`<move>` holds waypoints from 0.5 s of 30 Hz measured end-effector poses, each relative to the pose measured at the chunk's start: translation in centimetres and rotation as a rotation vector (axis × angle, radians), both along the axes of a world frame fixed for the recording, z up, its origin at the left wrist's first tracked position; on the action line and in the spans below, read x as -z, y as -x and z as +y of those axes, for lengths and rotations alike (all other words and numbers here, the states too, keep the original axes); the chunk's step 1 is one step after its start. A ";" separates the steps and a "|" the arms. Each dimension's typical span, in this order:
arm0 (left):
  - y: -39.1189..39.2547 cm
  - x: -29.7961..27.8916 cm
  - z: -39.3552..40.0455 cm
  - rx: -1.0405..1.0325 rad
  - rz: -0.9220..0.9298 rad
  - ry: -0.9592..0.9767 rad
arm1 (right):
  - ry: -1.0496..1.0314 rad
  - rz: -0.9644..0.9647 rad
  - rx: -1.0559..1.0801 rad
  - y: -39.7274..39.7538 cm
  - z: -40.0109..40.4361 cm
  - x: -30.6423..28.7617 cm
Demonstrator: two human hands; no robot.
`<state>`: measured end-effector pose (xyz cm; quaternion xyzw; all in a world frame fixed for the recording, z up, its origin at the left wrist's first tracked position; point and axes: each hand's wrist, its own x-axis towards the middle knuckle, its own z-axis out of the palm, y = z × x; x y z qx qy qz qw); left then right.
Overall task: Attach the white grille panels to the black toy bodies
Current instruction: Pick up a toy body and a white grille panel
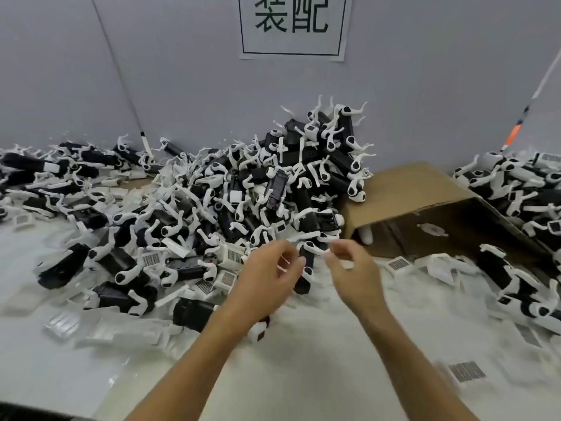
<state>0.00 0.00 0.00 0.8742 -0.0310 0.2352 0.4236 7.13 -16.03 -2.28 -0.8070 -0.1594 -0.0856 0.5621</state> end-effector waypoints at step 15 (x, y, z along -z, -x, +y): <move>-7.1 2.5 -6.0 -0.061 0.240 -0.151 | -0.620 0.324 0.051 -1.0 -1.5 5.1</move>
